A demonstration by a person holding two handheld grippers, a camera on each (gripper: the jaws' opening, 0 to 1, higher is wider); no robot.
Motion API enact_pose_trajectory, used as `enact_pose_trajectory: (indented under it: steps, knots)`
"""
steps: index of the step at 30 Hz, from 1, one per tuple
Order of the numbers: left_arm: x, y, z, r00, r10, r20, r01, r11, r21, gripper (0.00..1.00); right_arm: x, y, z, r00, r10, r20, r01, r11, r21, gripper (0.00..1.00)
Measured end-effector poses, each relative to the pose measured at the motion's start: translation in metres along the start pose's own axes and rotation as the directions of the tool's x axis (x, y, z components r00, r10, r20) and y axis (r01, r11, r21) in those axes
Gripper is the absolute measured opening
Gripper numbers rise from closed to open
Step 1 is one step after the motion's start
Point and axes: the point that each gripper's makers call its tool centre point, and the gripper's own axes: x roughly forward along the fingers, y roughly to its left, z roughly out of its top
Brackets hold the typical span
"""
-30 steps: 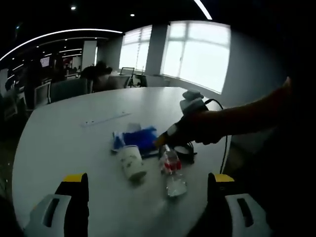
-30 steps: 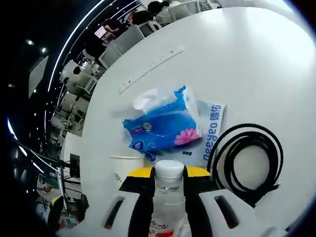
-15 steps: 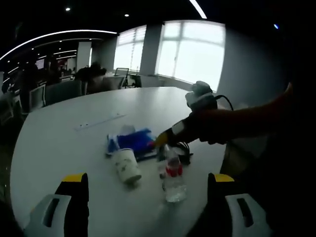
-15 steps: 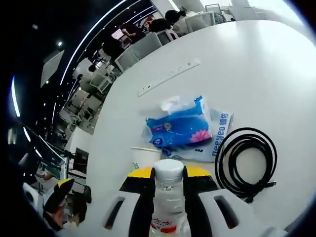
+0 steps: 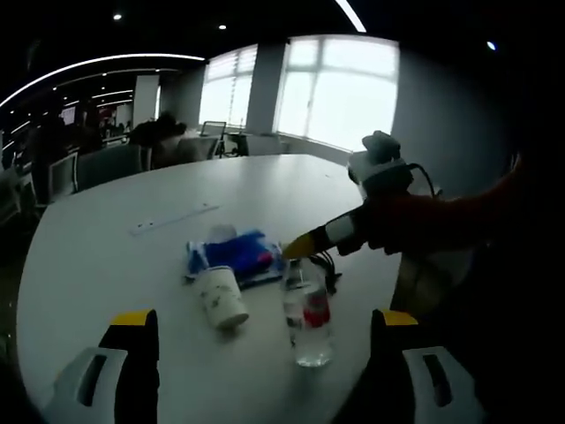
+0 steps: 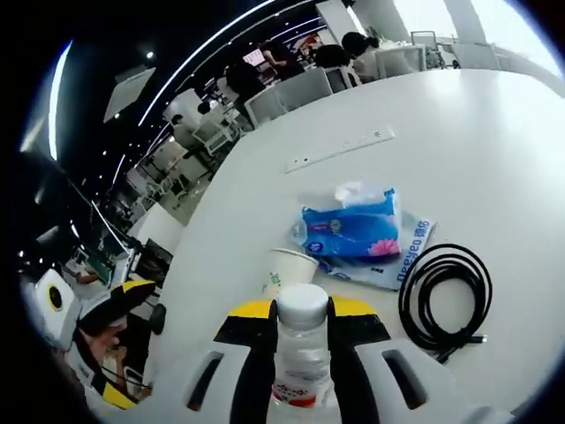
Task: Arrange the tabletop items into an orderly group along one side of the table until the central work area is clear of visible clutter.
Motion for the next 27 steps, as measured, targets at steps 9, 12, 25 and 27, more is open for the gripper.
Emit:
enact_pose_trajectory:
  steps: [9,12,25,27]
  knots:
    - [0.007,-0.012,0.003,0.999,-0.044,0.001,0.044,0.999,0.017,0.96,-0.02,0.021,-0.008,0.998,0.053,0.045,-0.047,0.99,-0.137,0.16]
    - [0.009,-0.017,0.005,0.998,-0.064,0.009,0.064,0.997,0.031,0.93,-0.025,0.026,-0.011,0.997,0.071,0.043,-0.063,0.985,-0.161,0.16]
    - [0.024,-0.058,0.001,0.982,-0.189,0.001,0.188,0.978,0.091,0.82,-0.047,0.039,-0.029,0.993,0.113,0.016,-0.107,0.967,-0.232,0.17]
    - [0.026,-0.064,0.003,0.979,-0.204,0.006,0.203,0.974,0.102,0.79,-0.05,0.042,-0.031,0.993,0.118,0.012,-0.111,0.961,-0.253,0.17]
